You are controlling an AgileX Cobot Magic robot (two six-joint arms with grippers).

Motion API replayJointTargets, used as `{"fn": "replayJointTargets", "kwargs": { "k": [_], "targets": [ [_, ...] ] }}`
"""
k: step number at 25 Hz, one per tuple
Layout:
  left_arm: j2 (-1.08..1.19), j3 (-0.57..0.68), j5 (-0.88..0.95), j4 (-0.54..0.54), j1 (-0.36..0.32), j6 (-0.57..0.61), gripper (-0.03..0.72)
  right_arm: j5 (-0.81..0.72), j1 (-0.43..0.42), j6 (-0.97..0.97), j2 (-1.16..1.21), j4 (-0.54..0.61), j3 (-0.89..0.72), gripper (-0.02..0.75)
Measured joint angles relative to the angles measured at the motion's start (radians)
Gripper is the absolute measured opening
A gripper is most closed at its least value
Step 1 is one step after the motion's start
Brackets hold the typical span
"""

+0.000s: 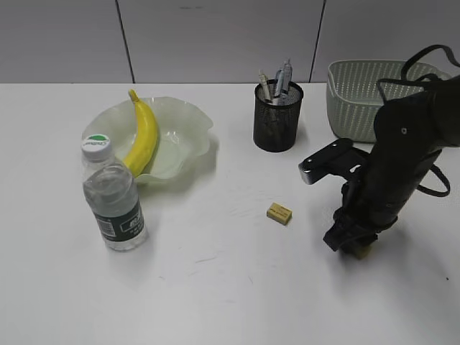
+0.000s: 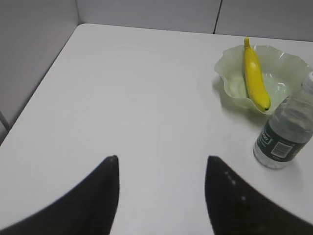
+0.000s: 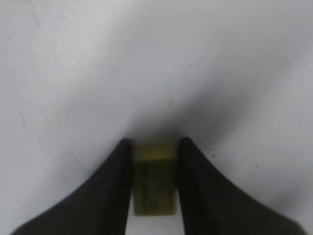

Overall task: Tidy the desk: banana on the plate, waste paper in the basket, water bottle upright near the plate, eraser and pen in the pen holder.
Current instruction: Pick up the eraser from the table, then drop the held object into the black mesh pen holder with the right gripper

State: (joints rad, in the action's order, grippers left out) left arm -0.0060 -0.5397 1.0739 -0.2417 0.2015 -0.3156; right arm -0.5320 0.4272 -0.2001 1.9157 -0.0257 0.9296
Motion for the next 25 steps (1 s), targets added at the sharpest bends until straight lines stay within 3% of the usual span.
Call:
{"fn": "replayJointTargets", "kwargs": {
  "k": [2,7,11,13,16,23,25],
  "targets": [
    [0.000,0.000,0.000,0.000,0.000,0.000,0.418,0.002,0.000,0.000,-0.002,0.000,0.001,0.206],
    [0.000,0.000,0.000,0.000,0.000,0.000,0.417,0.111,0.000,0.015,-0.089,0.018,0.002,0.207],
    [0.000,0.000,0.000,0.000,0.000,0.000,0.417,0.431,0.000,0.027,-0.174,0.026,0.076,0.207],
    [0.000,0.000,0.000,0.000,0.000,0.000,0.417,0.628,-0.001,0.031,-0.160,0.037,0.139,0.207],
    [0.000,0.000,0.000,0.000,0.000,0.000,0.417,0.802,-0.001,0.033,-0.080,0.089,0.237,0.207],
    [0.000,0.000,0.000,0.000,0.000,0.000,0.416,0.819,-0.001,0.035,0.126,0.142,0.389,0.208],
    [0.000,0.000,0.000,0.000,0.000,0.000,0.416,0.804,-0.001,0.035,0.141,0.148,0.395,0.262]
  ]
}}
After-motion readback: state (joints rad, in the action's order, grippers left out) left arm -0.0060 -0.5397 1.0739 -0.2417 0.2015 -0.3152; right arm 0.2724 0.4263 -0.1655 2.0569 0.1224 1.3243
